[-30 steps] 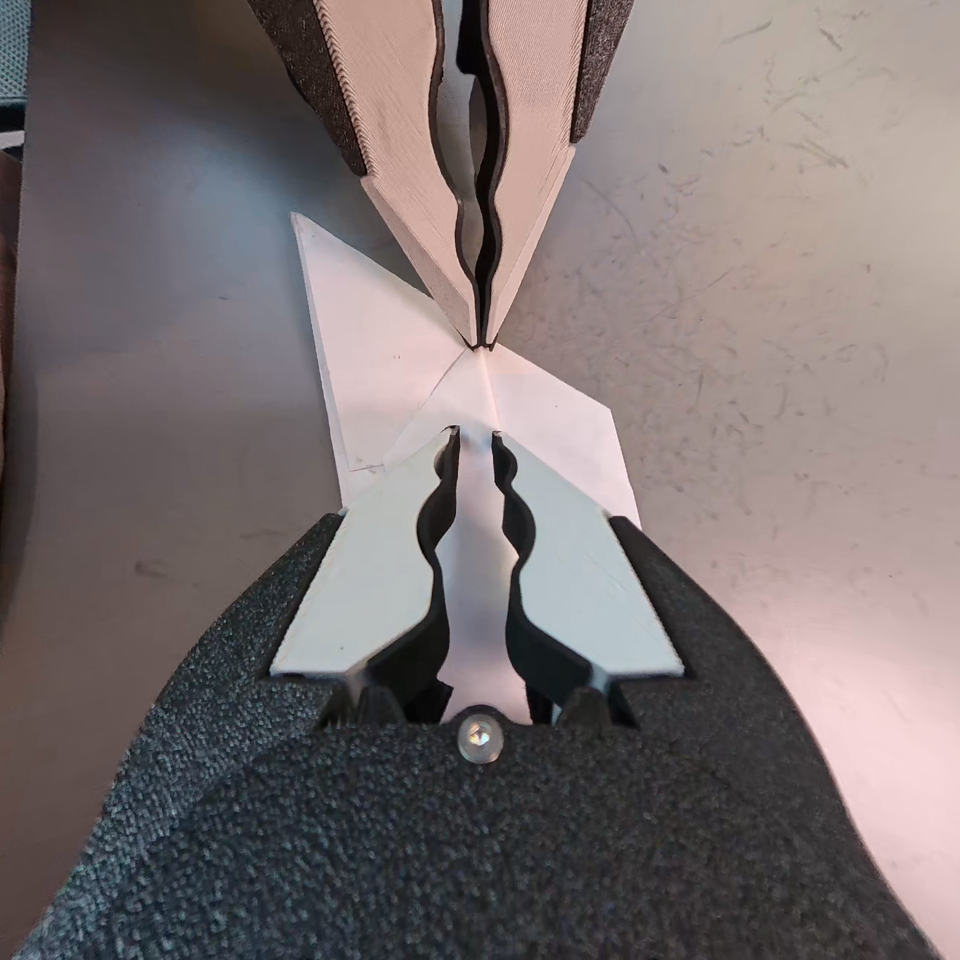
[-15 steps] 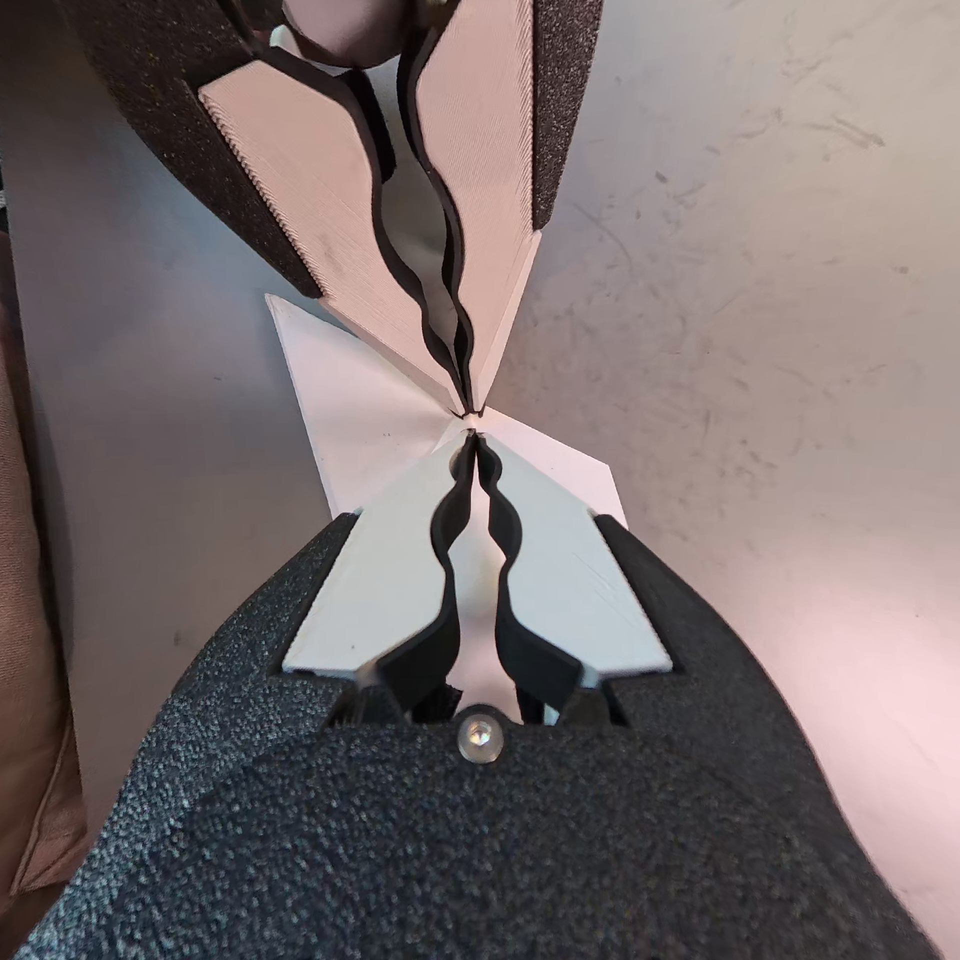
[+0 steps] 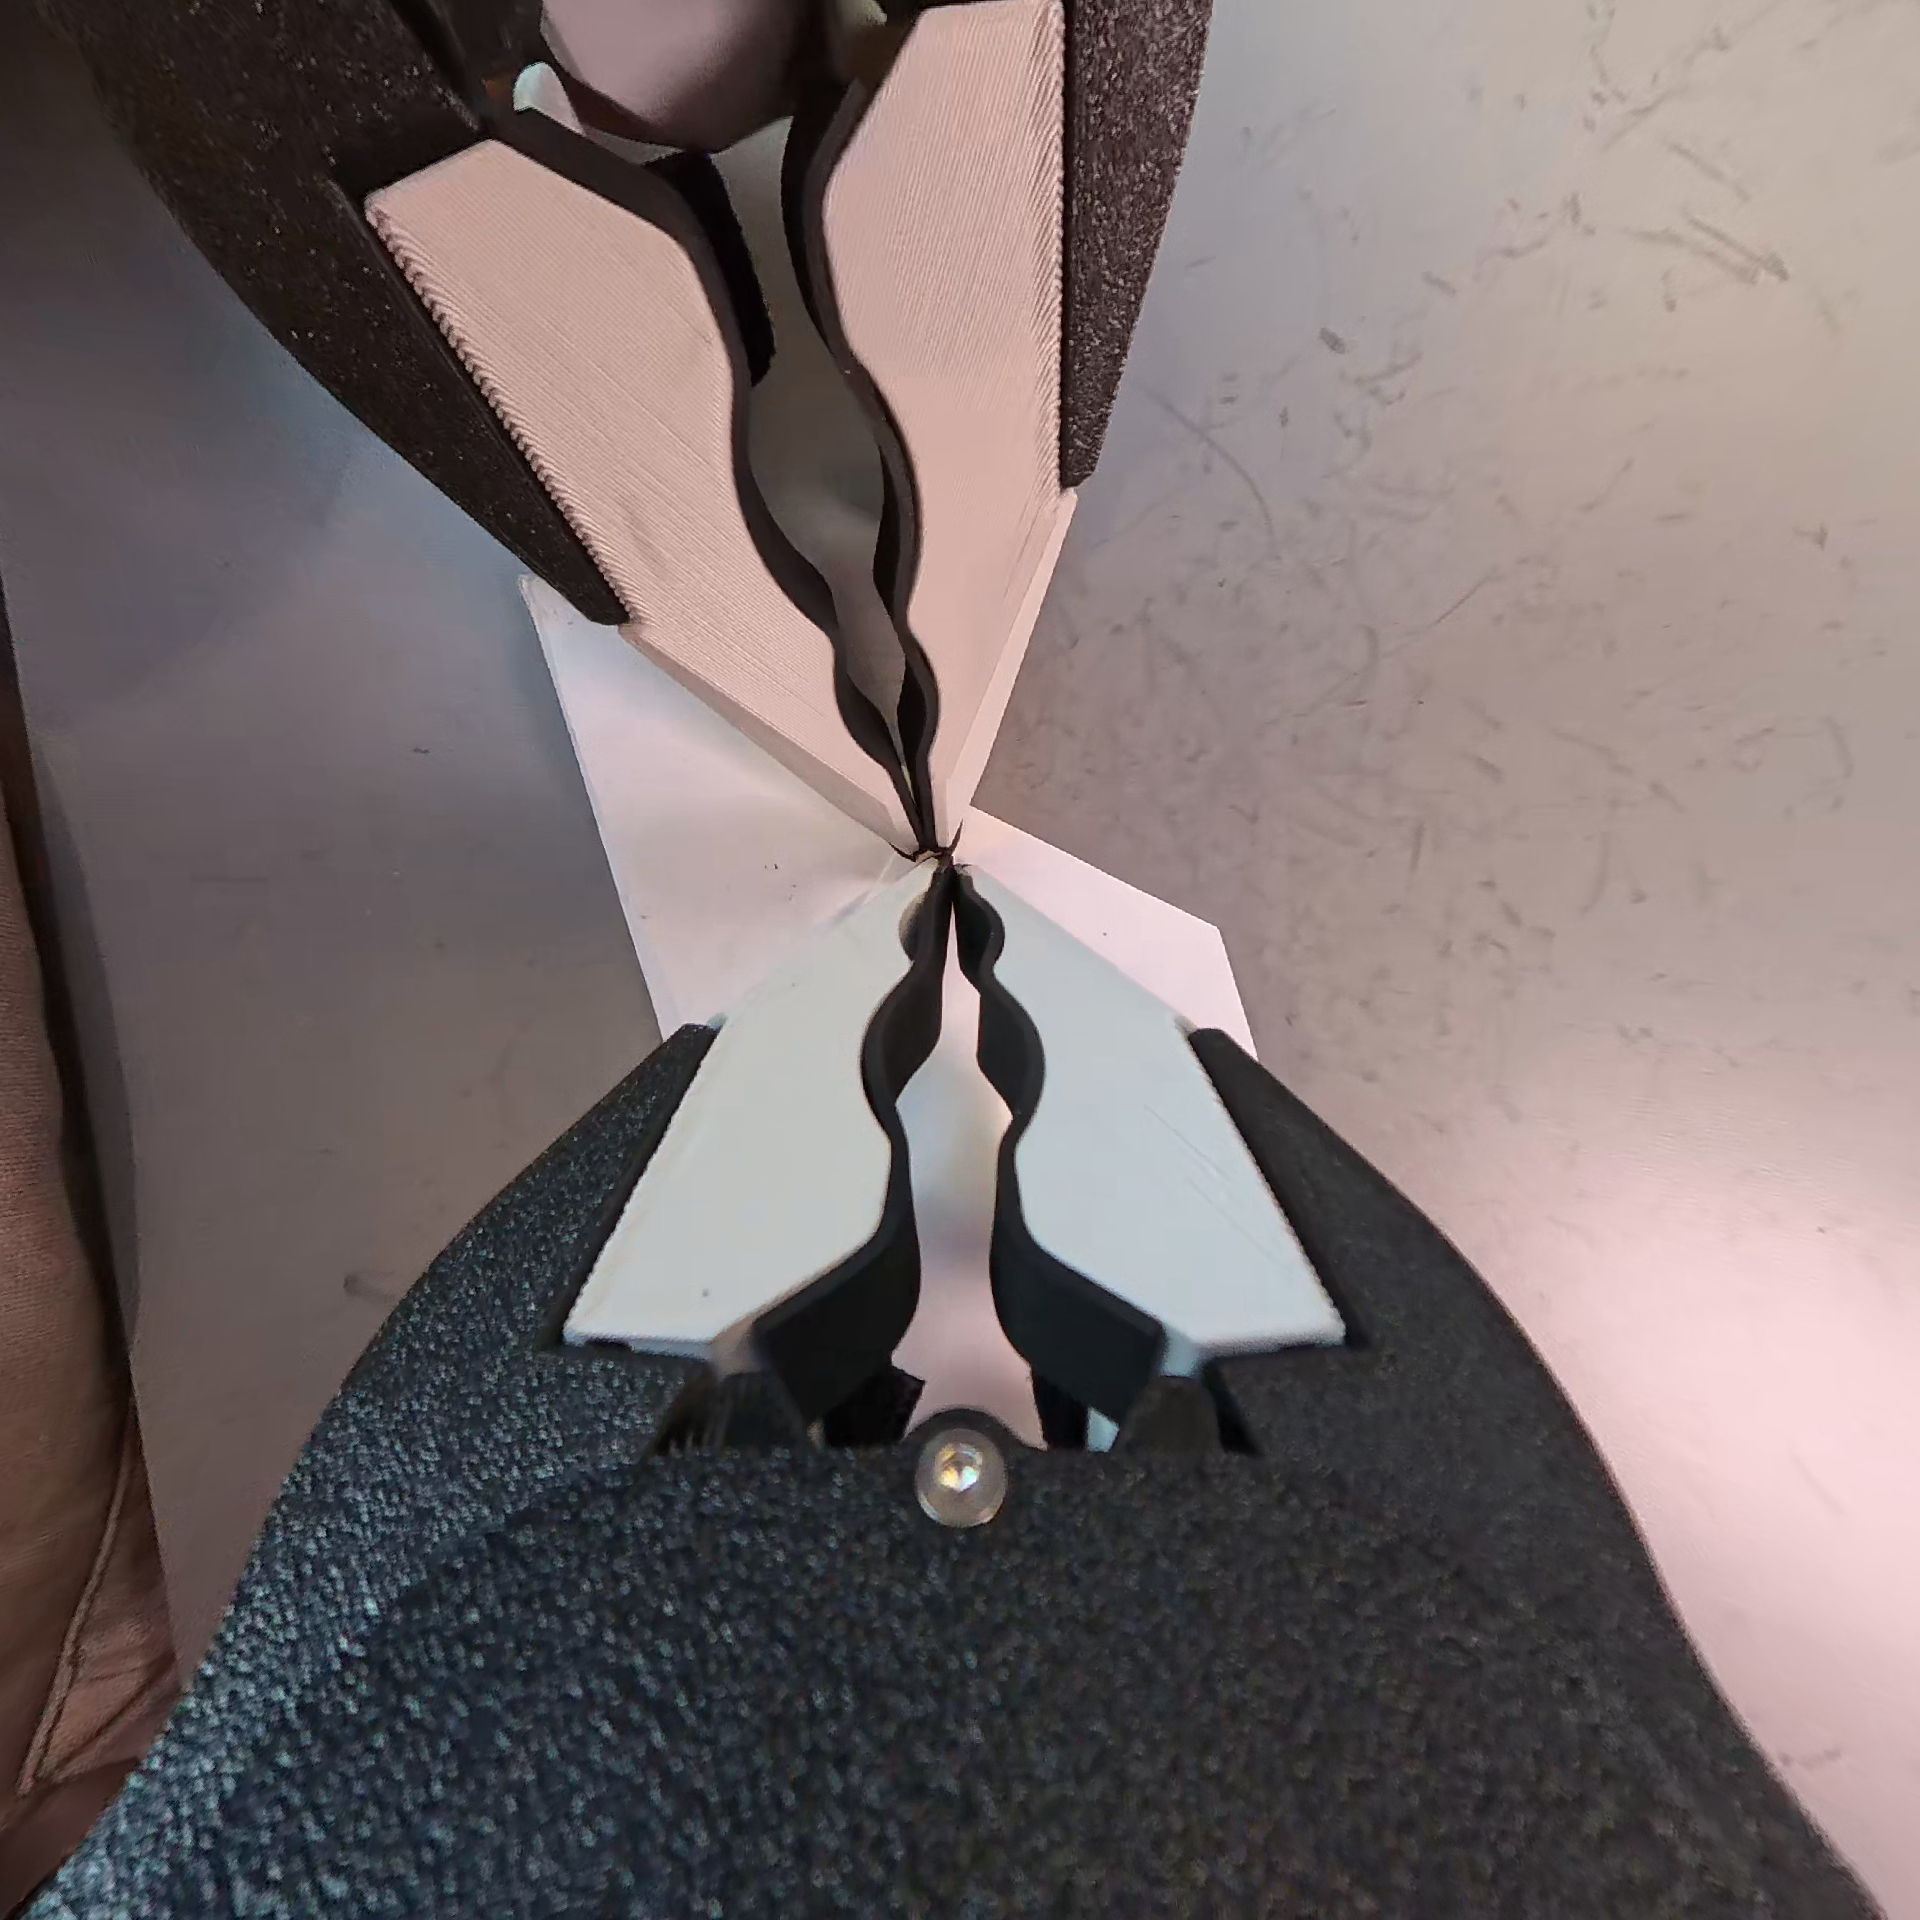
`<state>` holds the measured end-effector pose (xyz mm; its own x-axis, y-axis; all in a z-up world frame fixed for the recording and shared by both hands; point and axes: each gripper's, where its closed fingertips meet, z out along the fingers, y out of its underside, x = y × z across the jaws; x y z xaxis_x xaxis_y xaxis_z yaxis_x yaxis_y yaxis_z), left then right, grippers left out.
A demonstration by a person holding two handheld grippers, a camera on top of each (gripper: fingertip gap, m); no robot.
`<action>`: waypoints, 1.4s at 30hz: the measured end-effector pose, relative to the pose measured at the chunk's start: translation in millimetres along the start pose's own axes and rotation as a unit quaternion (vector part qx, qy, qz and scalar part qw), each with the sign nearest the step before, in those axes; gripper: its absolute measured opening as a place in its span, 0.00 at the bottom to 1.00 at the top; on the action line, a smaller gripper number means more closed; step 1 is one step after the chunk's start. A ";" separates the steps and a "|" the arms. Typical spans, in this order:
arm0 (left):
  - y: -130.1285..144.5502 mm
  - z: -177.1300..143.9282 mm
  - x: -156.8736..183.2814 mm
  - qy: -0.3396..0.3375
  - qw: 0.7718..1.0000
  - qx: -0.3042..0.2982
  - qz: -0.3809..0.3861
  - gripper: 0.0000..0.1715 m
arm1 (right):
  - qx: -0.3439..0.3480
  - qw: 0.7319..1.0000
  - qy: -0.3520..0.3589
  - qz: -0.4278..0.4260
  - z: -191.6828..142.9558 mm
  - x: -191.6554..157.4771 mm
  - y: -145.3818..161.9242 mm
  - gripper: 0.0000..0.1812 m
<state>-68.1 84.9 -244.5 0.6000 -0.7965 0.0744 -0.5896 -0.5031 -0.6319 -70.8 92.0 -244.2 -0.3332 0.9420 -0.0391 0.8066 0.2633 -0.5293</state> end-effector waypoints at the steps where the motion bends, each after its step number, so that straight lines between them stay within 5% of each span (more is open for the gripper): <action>1: 0.2 0.0 0.1 0.006 1.000 -0.003 -0.011 0.00 | 0.000 1.000 -0.001 0.001 -0.1 -0.1 0.1 0.00; 11: 1.1 -0.8 0.2 0.048 0.996 -0.022 -0.070 0.00 | -0.017 0.999 -0.026 0.032 -8.1 3.6 12.5 0.00; 35: 1.4 -0.5 -0.1 0.025 0.997 -0.014 -0.070 0.00 | -0.049 0.995 -0.069 0.048 -30.1 6.3 33.5 0.00; 42: 2.0 -1.0 0.3 0.017 0.997 -0.012 -0.072 0.00 | -0.061 0.997 -0.033 -0.026 -41.4 -0.8 51.3 0.01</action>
<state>-69.6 83.3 -245.0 0.6609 -0.7263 0.1889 -0.5116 -0.6202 -0.5946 -8.9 113.4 -236.2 -0.4044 0.9117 -0.0723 0.8391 0.3384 -0.4260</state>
